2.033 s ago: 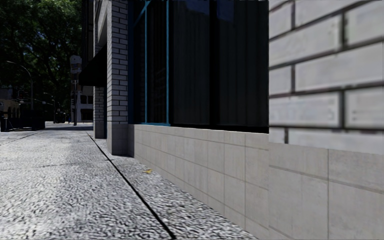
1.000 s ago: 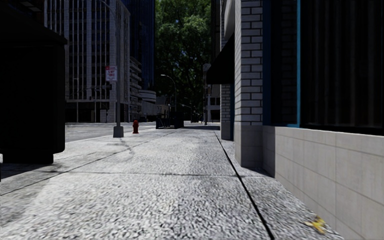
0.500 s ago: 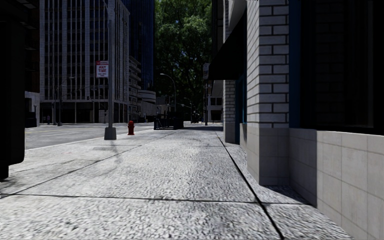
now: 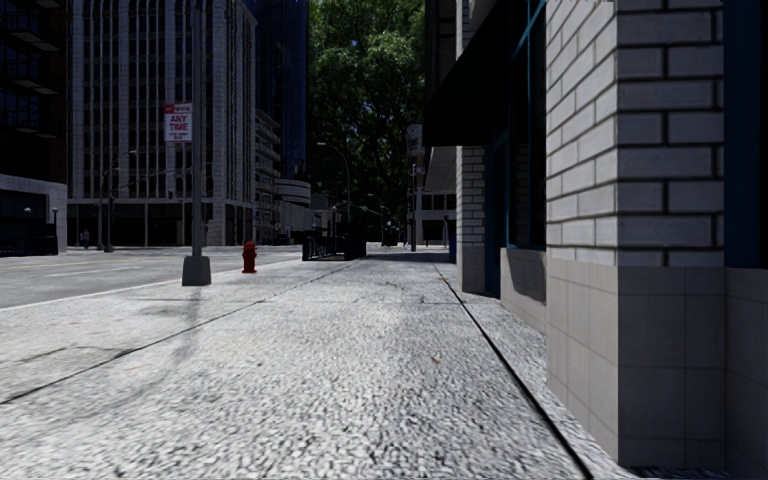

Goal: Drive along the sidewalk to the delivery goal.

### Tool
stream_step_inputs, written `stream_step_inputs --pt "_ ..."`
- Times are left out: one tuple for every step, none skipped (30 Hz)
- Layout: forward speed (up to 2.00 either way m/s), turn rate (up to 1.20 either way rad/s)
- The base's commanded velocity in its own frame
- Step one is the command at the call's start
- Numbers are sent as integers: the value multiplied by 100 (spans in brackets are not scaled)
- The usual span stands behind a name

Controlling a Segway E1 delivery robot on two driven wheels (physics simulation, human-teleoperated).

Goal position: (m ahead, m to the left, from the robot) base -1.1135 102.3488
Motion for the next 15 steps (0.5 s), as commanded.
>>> stream_step_inputs --pt "200 0" --pt "200 0" --pt "200 0" --pt "200 0" --pt "200 0" --pt "200 0" --pt "200 0" --pt "200 0" --pt "200 0" --pt "200 0" --pt "200 0" --pt "200 0" --pt "200 0" --pt "200 0" --pt "200 0"
